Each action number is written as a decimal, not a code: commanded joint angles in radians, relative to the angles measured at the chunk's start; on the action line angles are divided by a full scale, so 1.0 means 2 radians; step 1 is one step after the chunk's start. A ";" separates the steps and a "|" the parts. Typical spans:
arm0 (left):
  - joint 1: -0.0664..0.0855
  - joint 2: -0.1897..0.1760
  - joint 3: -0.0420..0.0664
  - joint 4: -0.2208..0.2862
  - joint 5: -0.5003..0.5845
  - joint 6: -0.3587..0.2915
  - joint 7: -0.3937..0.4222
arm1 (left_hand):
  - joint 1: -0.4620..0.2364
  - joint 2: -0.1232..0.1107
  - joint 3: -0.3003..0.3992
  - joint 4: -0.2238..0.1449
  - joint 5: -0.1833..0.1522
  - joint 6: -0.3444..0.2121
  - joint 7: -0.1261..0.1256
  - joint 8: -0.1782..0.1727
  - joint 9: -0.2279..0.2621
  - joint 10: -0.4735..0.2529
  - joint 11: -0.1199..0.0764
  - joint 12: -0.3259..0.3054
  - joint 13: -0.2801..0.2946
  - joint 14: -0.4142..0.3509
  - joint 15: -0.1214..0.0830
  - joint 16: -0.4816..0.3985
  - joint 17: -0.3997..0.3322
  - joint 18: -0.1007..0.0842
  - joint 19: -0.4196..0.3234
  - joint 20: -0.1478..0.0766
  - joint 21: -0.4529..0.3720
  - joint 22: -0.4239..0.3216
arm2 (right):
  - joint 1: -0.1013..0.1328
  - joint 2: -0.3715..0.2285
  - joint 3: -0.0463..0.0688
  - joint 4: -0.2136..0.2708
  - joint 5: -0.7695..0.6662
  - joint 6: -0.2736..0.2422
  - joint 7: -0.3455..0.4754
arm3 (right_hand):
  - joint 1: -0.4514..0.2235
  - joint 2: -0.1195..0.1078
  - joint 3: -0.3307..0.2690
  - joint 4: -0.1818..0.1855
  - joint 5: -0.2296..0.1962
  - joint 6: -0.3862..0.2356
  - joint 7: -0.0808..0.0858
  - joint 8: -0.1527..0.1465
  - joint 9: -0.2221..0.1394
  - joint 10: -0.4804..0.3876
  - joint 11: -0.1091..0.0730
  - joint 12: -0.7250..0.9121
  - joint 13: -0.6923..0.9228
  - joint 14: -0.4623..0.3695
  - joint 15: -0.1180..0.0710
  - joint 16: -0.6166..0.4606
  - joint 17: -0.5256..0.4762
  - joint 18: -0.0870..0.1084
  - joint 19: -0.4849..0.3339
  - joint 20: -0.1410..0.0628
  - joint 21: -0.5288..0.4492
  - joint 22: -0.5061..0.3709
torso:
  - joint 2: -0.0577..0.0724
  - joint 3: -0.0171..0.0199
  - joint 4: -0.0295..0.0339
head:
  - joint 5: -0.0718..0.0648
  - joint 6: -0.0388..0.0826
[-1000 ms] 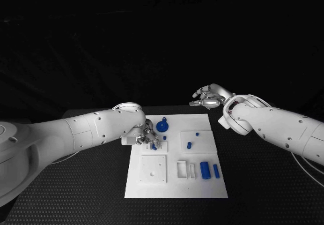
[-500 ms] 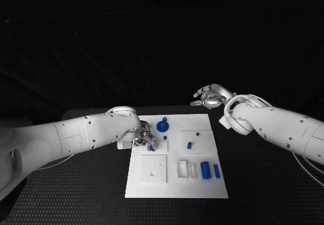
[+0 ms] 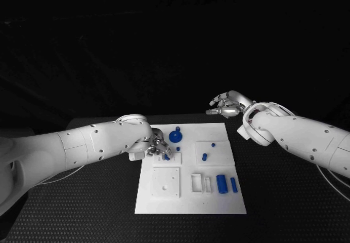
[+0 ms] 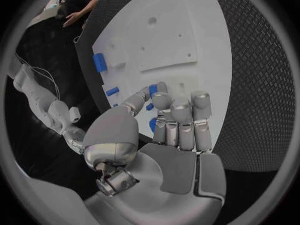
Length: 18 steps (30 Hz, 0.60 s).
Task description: Assemble the parts on the task board
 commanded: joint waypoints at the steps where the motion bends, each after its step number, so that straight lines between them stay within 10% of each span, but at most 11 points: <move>1: 0.001 0.004 0.000 -0.005 0.009 0.001 0.003 | 0.028 0.027 0.050 -0.048 0.003 0.002 -0.001 0.001 0.000 0.003 -0.005 0.002 0.000 0.002 -0.008 0.002 -0.001 0.001 0.003 -0.048 0.002 0.007 | 0.000 0.000 0.000 0.000 -0.001 0.005 0.001 | -0.001 0.003 -0.001 -0.003 0.002 0.000 0.006 0.001 -0.001 -0.004 -0.001 0.003 -0.001 -0.004 0.000 0.002 -0.001 0.015 -0.002 0.002 -0.001 0.009 | 0.000 0.0007 0.0002 | 0.000 -0.001; 18: 0.000 0.014 0.000 -0.023 0.011 0.012 0.001 | 0.028 0.027 0.051 -0.048 0.004 0.002 -0.001 0.001 0.001 0.004 -0.005 0.002 -0.001 0.002 -0.008 0.002 -0.001 0.001 0.003 -0.048 0.002 0.007 | 0.000 0.000 0.000 0.000 -0.001 0.006 0.001 | -0.001 0.003 -0.001 -0.003 0.002 0.000 0.006 0.001 -0.001 -0.005 -0.001 0.003 -0.002 -0.004 0.000 0.002 -0.001 0.015 -0.003 0.002 -0.001 0.009 | 0.000 0.0000 0.0000 | 0.000 -0.002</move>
